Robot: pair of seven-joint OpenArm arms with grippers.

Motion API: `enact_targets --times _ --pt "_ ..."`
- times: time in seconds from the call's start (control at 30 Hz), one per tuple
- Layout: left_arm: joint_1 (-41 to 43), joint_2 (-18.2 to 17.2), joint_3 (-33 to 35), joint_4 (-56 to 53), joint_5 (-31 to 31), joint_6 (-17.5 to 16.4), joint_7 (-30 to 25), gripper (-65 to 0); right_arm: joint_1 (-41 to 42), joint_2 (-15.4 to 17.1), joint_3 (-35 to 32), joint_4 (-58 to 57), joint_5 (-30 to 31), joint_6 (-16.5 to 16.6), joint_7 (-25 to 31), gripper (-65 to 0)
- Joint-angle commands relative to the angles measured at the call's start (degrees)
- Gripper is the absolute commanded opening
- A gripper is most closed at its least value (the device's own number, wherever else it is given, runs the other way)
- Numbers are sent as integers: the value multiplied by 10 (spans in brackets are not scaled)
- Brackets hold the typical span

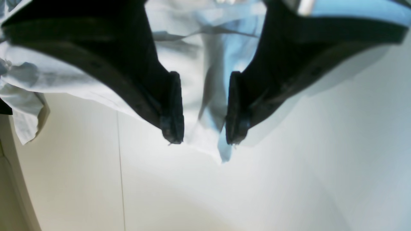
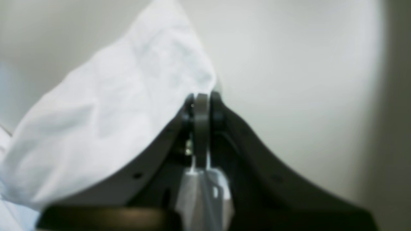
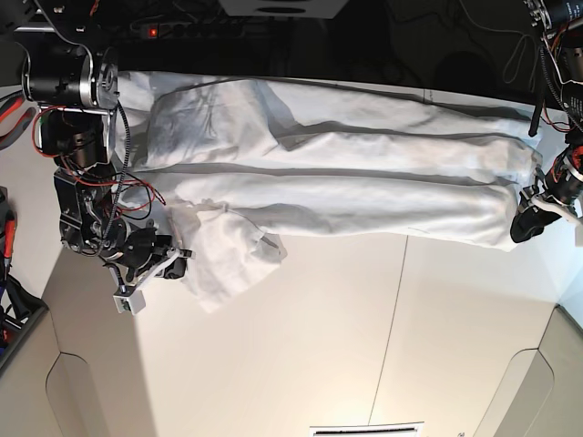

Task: Layout the t-shirt on the table in an organized manner, then fold the t-shirt properly

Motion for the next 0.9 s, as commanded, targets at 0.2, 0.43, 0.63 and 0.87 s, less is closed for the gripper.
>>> enact_targets --times 0.2,0.43,0.63,0.87 --pt "-8 -14 -4 10 -12 -6 -8 -395 -56 -16 14 217 38 4 -89 -650" --pt "-8 -13 -4 10 -16 -6 -9 -395 -217 -64 13 494 117 5 -199 -650" --pt "-8 -6 -4 10 -15 -6 -6 -395 -346 -69 1 623 210 17 -271 -650" --pt "-8 6 -4 10 -15 -6 -6 -395 -449 -68 1 673 252 19 -273 -650"
